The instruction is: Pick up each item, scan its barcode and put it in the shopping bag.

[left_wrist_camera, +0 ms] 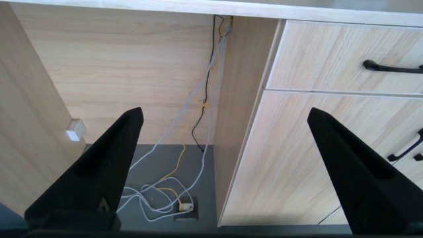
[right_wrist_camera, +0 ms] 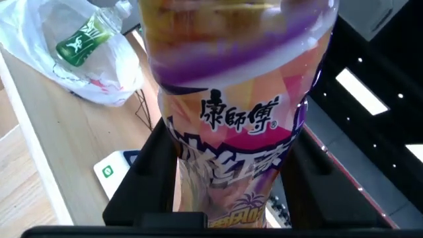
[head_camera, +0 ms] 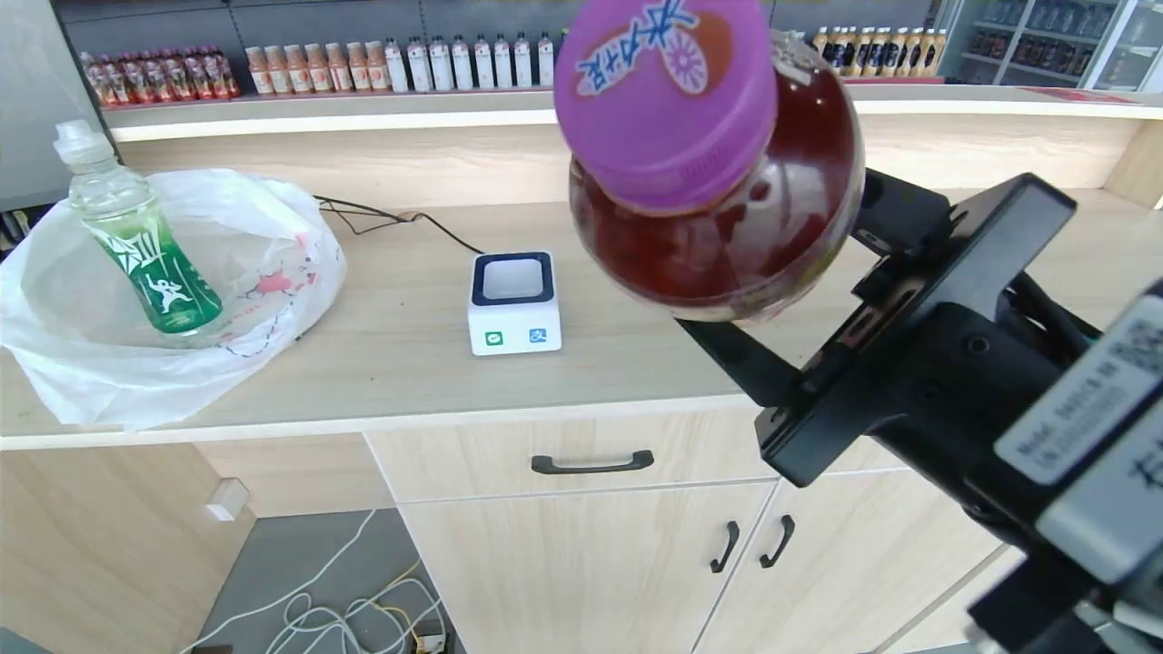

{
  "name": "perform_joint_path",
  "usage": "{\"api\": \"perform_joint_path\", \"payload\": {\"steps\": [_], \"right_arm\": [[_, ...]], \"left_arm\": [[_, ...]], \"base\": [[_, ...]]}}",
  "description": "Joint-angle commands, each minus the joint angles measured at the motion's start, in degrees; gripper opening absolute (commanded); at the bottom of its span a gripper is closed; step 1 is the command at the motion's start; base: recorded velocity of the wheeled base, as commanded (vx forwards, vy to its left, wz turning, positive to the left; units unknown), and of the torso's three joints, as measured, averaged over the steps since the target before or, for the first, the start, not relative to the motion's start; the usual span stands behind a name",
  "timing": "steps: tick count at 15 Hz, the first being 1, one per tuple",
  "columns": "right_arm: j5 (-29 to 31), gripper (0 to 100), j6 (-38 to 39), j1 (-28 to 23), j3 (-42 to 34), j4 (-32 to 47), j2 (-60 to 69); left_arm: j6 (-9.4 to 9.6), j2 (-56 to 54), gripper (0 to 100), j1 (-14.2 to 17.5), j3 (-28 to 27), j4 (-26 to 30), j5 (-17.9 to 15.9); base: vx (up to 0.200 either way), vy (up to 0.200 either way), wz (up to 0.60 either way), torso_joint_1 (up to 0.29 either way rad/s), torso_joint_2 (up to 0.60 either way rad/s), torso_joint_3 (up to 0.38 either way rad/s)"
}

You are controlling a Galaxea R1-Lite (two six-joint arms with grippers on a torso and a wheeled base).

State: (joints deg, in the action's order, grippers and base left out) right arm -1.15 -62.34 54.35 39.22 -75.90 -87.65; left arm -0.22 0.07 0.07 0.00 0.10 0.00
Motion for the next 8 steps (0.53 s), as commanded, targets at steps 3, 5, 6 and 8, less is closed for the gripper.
{"api": "perform_joint_path", "payload": {"steps": [3, 5, 6, 8], "right_arm": [[0.09, 0, 10.31, -7.50, 3.50, 0.22, -2.88], [-0.08, 0, 25.25, -14.88, 3.94, 0.14, -2.61], [-0.08, 0, 30.26, -16.82, 3.76, 0.14, -2.44], [-0.08, 0, 37.03, -20.95, 4.38, 0.93, -1.47]], "left_arm": [[-0.04, 0.01, 100, 0.01, 0.00, -0.01, 0.00], [-0.04, 0.01, 100, 0.01, 0.00, -0.01, 0.00], [-0.04, 0.01, 100, 0.01, 0.00, -0.01, 0.00], [-0.04, 0.01, 100, 0.01, 0.00, -0.01, 0.00]], "base": [[0.000, 0.000, 0.00, 0.000, 0.00, 0.000], [0.000, 0.000, 0.00, 0.000, 0.00, 0.000], [0.000, 0.000, 0.00, 0.000, 0.00, 0.000], [0.000, 0.000, 0.00, 0.000, 0.00, 0.000]]}}
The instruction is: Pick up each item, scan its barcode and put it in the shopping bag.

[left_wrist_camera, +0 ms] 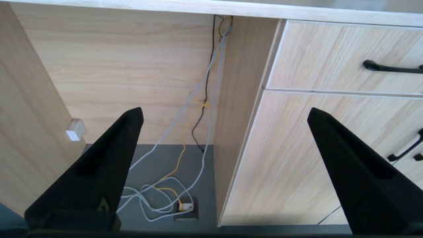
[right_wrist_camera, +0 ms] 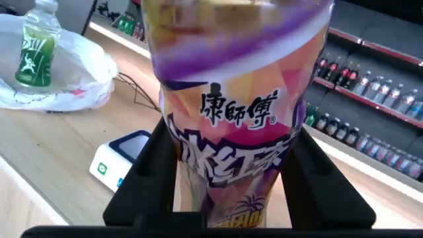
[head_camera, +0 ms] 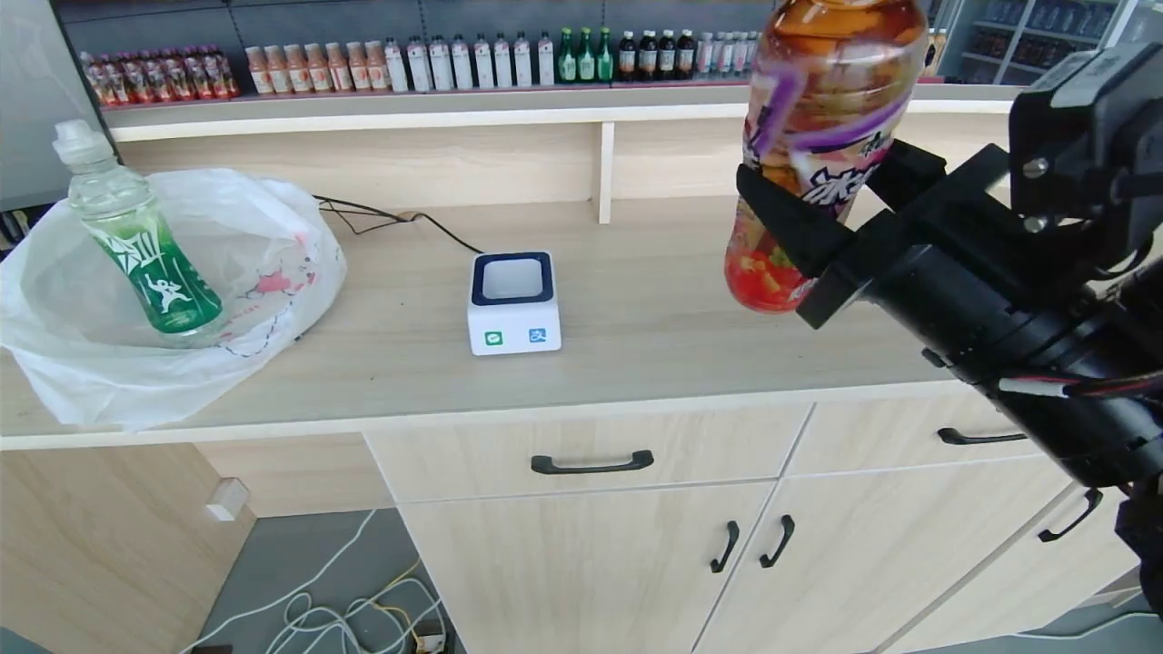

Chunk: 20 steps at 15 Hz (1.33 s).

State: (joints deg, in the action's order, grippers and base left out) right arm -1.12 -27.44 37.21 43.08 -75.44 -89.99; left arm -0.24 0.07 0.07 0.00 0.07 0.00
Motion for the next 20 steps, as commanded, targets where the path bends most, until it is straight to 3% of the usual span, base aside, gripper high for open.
{"api": "perform_joint_path", "payload": {"steps": [1, 5, 7, 9, 20], "right_arm": [[0.07, 0, 5.47, -4.77, 2.71, 2.22, 0.87], [-0.02, 0, 16.28, -8.82, 5.70, 8.64, 0.34], [0.42, 0, 19.97, -10.75, 5.17, 8.37, 0.25], [4.64, 0, 26.21, -10.84, 5.26, 5.74, -0.27], [4.11, 0, 24.89, -11.45, 0.42, 1.08, -0.80]], "left_arm": [[-0.02, 0.01, 100, 0.01, 0.00, 0.01, 0.00], [-0.02, 0.01, 100, 0.01, 0.00, 0.01, 0.00], [-0.02, 0.01, 100, 0.01, 0.00, 0.01, 0.00], [-0.02, 0.01, 100, 0.01, 0.00, 0.01, 0.00], [0.16, 0.01, 100, 0.01, 0.00, 0.01, 0.00]], "base": [[0.000, 0.000, 0.00, 0.000, 0.00, 0.000], [0.000, 0.000, 0.00, 0.000, 0.00, 0.000], [0.000, 0.000, 0.00, 0.000, 0.00, 0.000], [0.000, 0.000, 0.00, 0.000, 0.00, 0.000], [0.000, 0.000, 0.00, 0.000, 0.00, 0.000]]}}
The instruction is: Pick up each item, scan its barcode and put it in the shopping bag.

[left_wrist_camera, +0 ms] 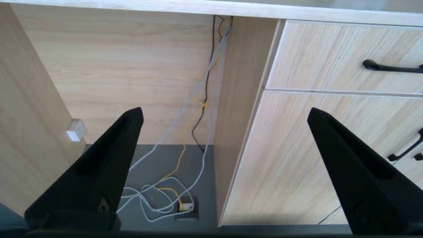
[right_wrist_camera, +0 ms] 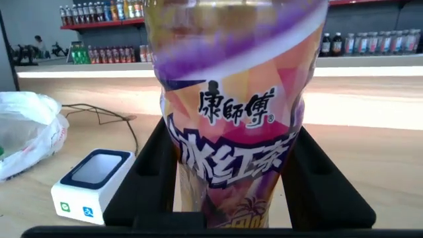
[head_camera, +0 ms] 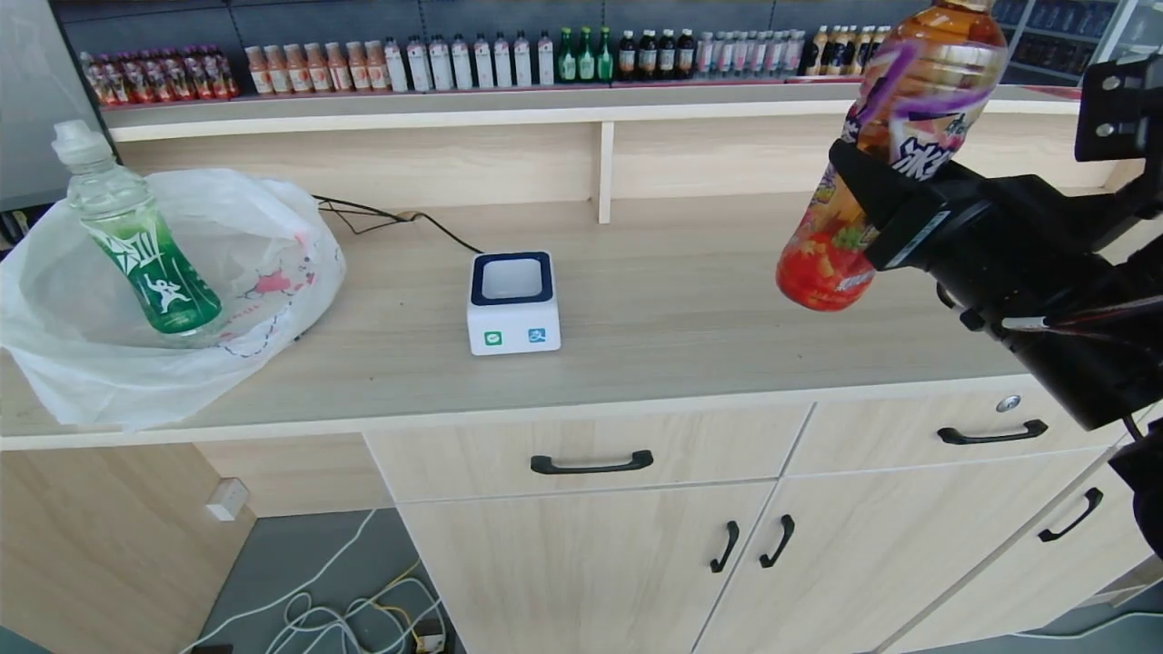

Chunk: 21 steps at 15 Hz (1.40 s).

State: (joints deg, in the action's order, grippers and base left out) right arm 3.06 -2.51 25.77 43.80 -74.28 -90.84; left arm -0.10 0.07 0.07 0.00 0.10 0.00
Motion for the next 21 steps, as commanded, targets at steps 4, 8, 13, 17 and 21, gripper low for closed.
{"api": "perform_joint_path", "payload": {"steps": [4, 8, 13, 17, 21], "right_arm": [[-1.04, 0, -0.04, -0.02, 0.32, -0.69, -1.53], [-1.13, 0, -0.04, -0.02, 0.50, -0.96, -2.32], [-1.13, 0, 0.05, -0.11, 0.85, -1.13, -2.41], [-1.13, 0, 0.14, -0.11, 1.29, -1.13, -2.58], [-1.13, 0, 0.23, -0.11, 1.29, -1.40, -3.02]], "left_arm": [[-0.34, 0.01, 100, 0.01, 0.00, -0.01, 0.00], [-0.69, 0.01, 100, 0.01, 0.00, -0.01, 0.00], [-0.78, 0.01, 100, 0.01, 0.00, -0.01, 0.00], [-0.96, 0.01, 100, 0.01, 0.00, -0.01, 0.00], [-0.96, 0.01, 100, 0.01, 0.00, -0.01, 0.00]], "base": [[0.000, 0.050, 0.00, 0.001, 0.00, -0.001], [0.000, 0.200, 0.00, 0.013, 0.00, 0.000], [0.000, 0.200, 0.00, 0.001, 0.00, 0.003], [0.000, 0.200, 0.00, 0.002, 0.00, 0.004], [0.000, 0.200, 0.00, 0.001, 0.00, 0.002]]}}
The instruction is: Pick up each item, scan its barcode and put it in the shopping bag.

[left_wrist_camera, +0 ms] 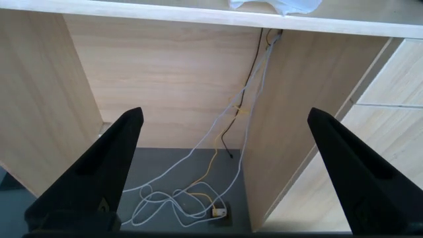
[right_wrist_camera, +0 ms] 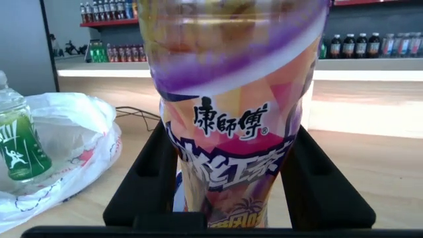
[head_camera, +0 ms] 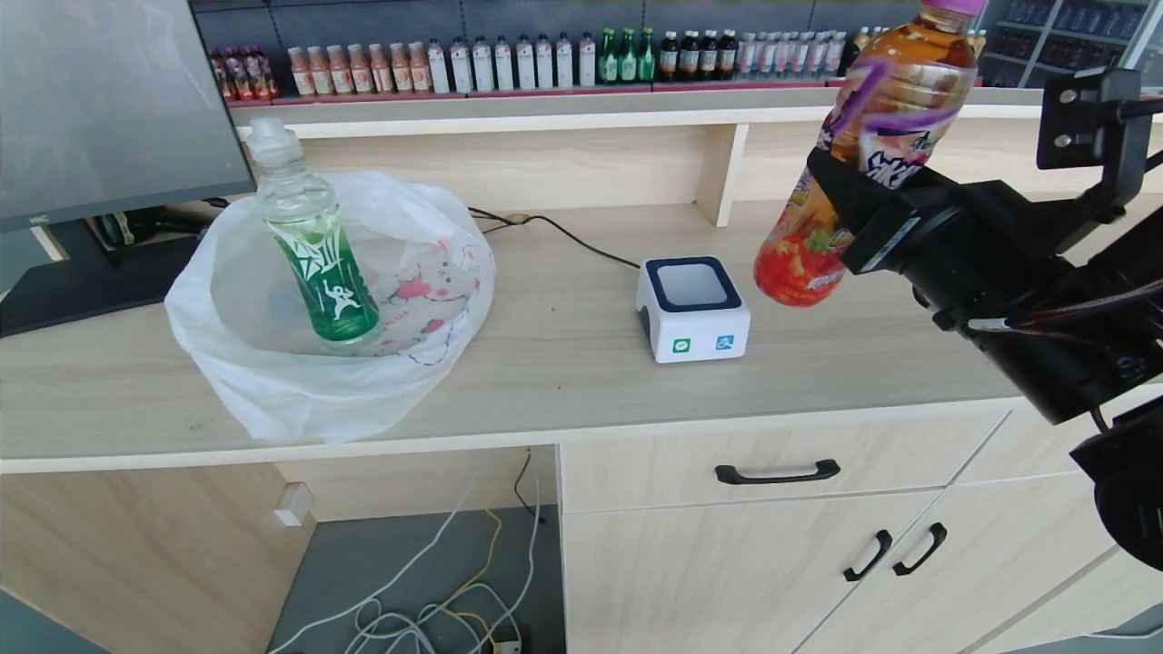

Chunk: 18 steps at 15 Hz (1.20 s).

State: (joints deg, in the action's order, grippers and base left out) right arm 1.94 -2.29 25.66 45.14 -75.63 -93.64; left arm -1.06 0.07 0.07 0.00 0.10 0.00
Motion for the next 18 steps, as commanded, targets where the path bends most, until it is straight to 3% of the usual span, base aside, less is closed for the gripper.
{"api": "perform_joint_path", "payload": {"steps": [1, 8, 13, 18], "right_arm": [[0.00, 0, 0.01, 0.00, -0.14, -0.04, -0.23], [-0.18, 0, -0.08, 1.32, 0.56, -0.04, -0.32], [0.52, 0, 7.13, 1.67, 2.06, -0.31, -2.60], [10.45, 0, 16.09, 4.05, 10.76, 0.84, -11.66]], "left_arm": [[0.18, 0.01, 100, 0.01, 0.00, -0.01, 0.00], [0.27, 0.01, 100, 0.01, 0.00, -0.01, 0.00], [0.27, 0.01, 100, 0.01, 0.00, -0.01, 0.00], [0.27, 0.01, 100, 0.01, 0.00, -0.10, 0.00]], "base": [[0.000, 0.000, 0.00, 0.000, 0.00, 0.000], [0.000, 0.000, 0.00, 0.000, 0.00, 0.000], [0.000, 0.000, 0.00, 0.000, 0.00, 0.000], [0.000, 0.000, 0.00, 0.000, 0.00, 0.000]]}}
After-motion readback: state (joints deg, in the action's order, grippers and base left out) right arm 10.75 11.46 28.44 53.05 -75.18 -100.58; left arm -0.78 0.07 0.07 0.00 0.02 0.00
